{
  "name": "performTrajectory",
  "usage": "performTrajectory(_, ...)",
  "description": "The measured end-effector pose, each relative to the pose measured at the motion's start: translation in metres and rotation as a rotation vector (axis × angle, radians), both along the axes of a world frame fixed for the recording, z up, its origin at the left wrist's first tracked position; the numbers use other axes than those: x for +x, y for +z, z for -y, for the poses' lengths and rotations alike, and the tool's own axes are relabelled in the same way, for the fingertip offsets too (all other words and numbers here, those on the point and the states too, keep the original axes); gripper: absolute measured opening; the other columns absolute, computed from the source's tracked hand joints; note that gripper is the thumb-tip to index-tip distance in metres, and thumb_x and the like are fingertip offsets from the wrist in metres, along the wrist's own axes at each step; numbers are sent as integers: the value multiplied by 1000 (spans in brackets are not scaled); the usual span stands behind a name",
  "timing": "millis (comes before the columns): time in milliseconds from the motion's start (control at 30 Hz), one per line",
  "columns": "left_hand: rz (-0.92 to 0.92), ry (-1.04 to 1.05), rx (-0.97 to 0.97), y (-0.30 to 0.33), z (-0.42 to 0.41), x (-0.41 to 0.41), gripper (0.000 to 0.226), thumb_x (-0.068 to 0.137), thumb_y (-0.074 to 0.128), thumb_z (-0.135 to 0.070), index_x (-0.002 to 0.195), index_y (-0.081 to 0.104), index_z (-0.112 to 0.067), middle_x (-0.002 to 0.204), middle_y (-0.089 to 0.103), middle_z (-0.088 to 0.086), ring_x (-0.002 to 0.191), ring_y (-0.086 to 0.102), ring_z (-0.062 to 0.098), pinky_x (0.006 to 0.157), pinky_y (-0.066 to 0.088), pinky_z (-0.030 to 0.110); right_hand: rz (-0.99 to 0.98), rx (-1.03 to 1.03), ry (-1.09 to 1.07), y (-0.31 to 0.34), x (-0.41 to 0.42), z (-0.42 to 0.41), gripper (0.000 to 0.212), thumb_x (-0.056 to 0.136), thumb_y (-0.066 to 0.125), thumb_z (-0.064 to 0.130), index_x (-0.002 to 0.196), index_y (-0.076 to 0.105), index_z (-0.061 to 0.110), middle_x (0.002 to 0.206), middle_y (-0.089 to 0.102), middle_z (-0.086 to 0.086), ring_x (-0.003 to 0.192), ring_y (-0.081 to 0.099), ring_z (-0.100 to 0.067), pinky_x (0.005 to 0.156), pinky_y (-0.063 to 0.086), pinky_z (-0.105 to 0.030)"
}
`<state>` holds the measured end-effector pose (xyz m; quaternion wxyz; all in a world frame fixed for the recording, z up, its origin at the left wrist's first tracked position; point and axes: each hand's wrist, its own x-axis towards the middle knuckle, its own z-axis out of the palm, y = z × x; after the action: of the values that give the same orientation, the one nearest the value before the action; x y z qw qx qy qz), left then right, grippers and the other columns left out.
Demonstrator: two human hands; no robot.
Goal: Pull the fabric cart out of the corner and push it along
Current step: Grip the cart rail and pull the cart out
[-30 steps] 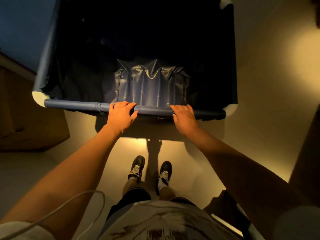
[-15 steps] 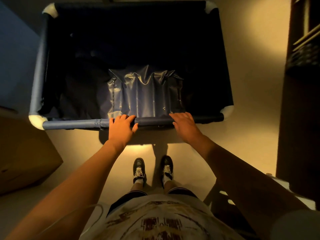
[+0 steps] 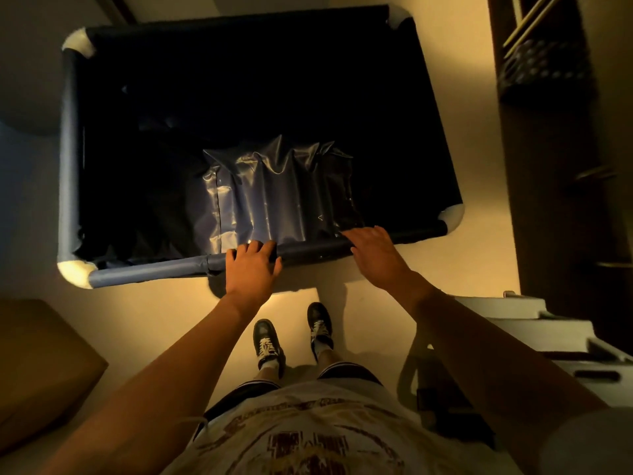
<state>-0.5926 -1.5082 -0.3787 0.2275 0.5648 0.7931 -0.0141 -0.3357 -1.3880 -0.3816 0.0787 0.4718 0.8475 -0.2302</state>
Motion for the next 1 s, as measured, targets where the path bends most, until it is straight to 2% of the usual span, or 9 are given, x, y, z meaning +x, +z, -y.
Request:
performTrajectory(267,10,-53,47,-5,18,-14,45,101,45,-47,140,47,-27,132,61,5,127,54,30,119,33,52,-74,-48,-153,1,10,19,50,97,51,25,146,44,25,145,52,-1,140,42,-21,128,18,-46)
performTrajectory(533,-55,-84,35,-2,39,-59,45,98,49,-51,137,52,-28,129,62,1,124,56,26,118,36,51,-188,-106,-37,3,-60,56,50,94,56,31,143,47,26,141,54,0,135,45,-21,123,27,-42)
performTrajectory(767,-144,-145,28,8,57,-116,46,96,52,-50,135,55,-26,121,63,1,114,59,28,110,41,49,-116,-103,12,0,-106,80,46,96,54,28,141,47,26,139,53,3,132,46,-22,116,32,-42)
performTrajectory(900,-130,-171,56,11,58,-123,43,98,50,-50,132,57,-26,118,65,0,110,61,25,108,44,46,-4,-114,-7,-2,-113,85,57,93,55,13,147,41,27,146,48,2,137,42,-24,119,29,-42)
performTrajectory(1000,-112,-186,61,10,57,-114,44,99,49,-51,133,57,-25,121,64,2,113,60,26,107,44,46,34,-77,-30,-1,-103,90,59,94,53,11,149,38,27,149,47,1,140,40,-24,121,28,-42)
